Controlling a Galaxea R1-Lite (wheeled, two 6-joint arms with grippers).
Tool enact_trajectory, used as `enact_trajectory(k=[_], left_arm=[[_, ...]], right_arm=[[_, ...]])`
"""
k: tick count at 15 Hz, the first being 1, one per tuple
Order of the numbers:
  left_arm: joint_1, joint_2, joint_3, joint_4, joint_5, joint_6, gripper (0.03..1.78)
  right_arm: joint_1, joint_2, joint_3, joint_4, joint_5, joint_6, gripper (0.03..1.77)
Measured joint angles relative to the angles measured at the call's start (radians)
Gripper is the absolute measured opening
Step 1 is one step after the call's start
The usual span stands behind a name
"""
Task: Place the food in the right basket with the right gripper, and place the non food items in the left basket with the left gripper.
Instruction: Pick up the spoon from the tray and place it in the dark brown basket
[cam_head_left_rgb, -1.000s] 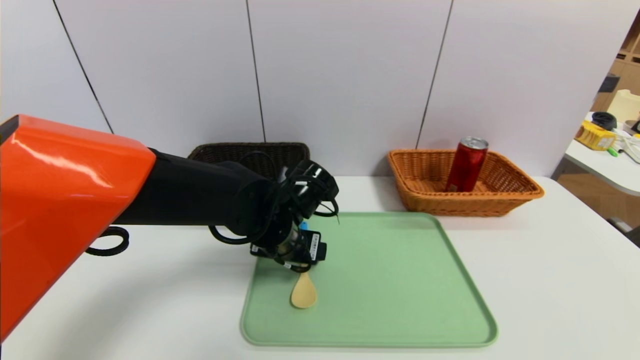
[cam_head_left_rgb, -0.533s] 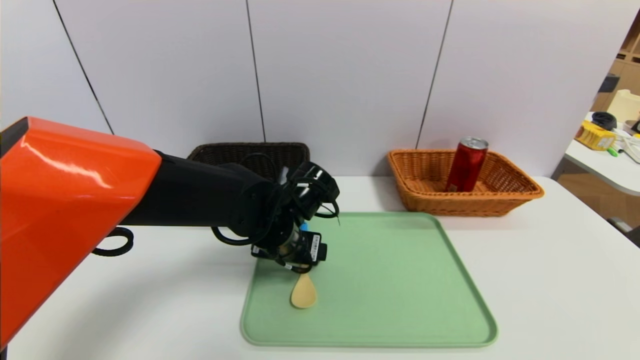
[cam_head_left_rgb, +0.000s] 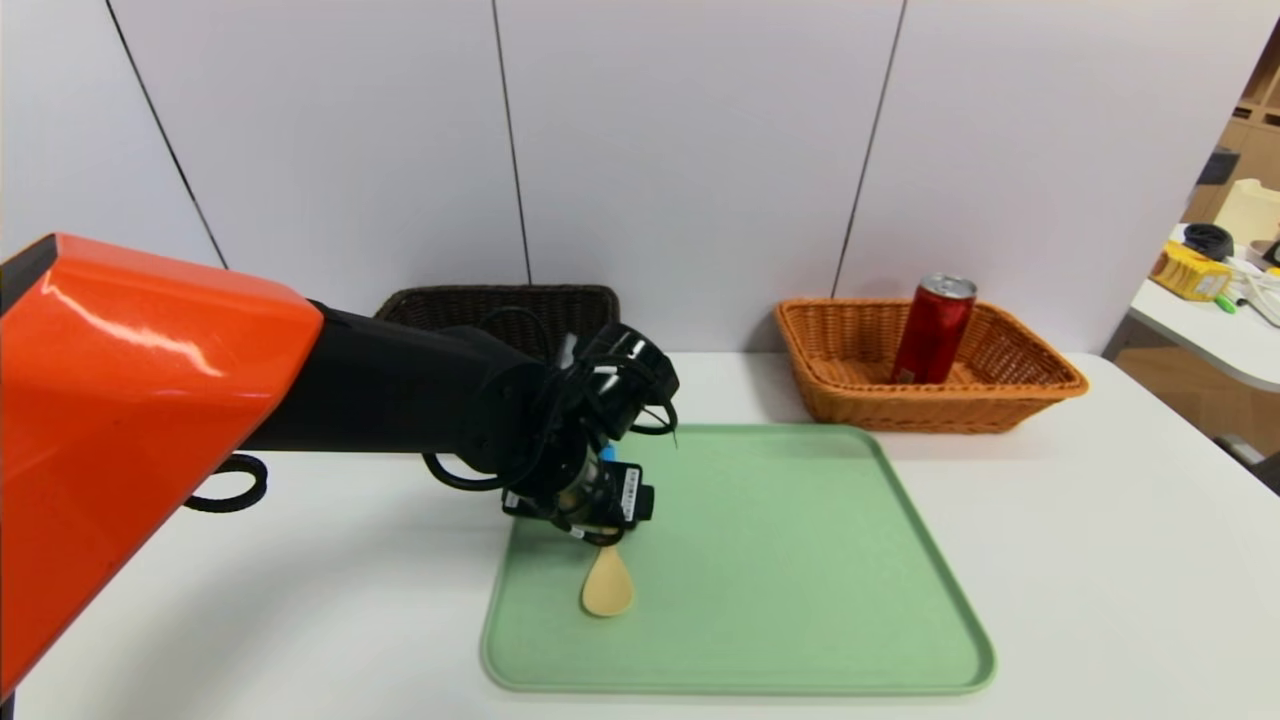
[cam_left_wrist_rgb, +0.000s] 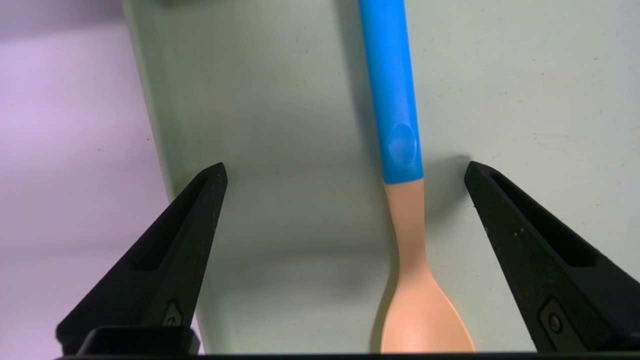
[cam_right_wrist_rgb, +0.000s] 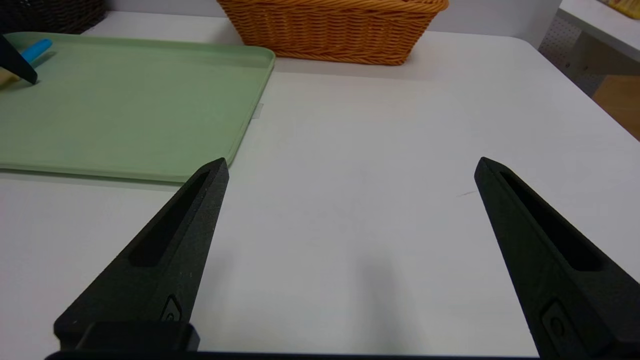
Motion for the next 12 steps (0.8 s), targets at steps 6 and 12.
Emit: enact_trajectory(k=[6, 12], left_arm=[[-0.001, 0.0, 0.0, -0.001, 0.0, 0.0, 1.09], [-0.001, -0.004, 0.0, -0.002, 0.0, -0.006, 0.14]], right_arm=[[0.0, 0.0, 0.0, 0.0, 0.0, -0.001, 1.7], [0.0, 0.0, 0.0, 0.0, 0.0, 0.0, 1.7]])
